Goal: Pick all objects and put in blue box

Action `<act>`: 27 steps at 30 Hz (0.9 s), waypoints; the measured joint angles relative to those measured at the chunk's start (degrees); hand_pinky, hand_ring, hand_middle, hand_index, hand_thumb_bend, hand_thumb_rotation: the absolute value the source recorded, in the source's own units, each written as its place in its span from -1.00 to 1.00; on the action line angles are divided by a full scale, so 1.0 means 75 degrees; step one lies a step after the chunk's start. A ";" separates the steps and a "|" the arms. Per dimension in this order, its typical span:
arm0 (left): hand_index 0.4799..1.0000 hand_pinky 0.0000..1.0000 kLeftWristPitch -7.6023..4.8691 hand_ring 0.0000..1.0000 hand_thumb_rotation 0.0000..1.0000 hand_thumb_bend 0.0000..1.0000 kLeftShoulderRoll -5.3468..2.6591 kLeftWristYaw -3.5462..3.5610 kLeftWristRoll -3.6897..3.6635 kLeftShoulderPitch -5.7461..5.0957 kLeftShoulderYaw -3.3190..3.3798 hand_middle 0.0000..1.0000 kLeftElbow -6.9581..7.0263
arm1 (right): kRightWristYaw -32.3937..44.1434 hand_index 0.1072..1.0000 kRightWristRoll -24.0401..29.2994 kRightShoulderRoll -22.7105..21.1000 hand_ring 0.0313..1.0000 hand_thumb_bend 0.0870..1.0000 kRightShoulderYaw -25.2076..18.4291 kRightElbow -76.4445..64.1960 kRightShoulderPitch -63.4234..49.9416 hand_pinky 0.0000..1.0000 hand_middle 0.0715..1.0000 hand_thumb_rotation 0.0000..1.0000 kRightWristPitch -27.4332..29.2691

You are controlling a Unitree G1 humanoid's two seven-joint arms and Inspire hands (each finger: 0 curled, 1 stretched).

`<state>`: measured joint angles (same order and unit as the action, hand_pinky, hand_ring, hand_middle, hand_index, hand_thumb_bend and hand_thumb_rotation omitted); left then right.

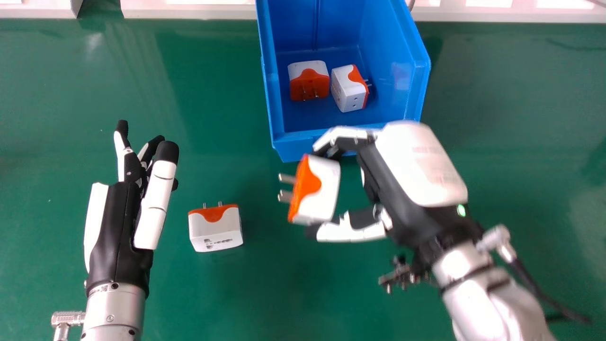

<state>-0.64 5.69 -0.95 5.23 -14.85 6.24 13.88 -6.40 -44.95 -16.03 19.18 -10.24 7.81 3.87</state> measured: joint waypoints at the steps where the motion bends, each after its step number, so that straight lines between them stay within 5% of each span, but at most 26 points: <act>1: 0.84 0.62 0.0000 0.82 1.00 0.43 0.0004 -0.0002 -0.0025 0.0004 0.0024 0.87 -0.0012 | -0.0123 -0.95 -0.0025 0.0006 -0.95 -0.41 -0.0052 0.0294 0.0399 -0.97 -0.92 -0.92 0.0110; 18: 0.86 0.63 -0.0033 0.81 1.00 0.44 0.0025 0.0118 -0.0135 -0.0092 0.0121 0.87 -0.0001 | -0.0724 -0.80 -0.0579 0.0374 -0.88 -0.42 0.0193 0.4890 0.4651 -0.92 -0.83 -0.80 -0.0030; 27: 0.85 0.65 -0.0032 0.82 1.00 0.47 0.0004 0.0167 -0.0346 -0.0257 0.0150 0.88 0.0124 | -0.1053 -0.66 -0.0568 0.0413 -0.84 -0.45 0.0312 0.6142 0.5316 -0.88 -0.74 -0.71 -0.0208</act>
<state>-0.89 5.72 0.31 2.64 -16.77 7.36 14.81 -14.29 -49.21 -12.93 21.51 35.83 47.68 2.31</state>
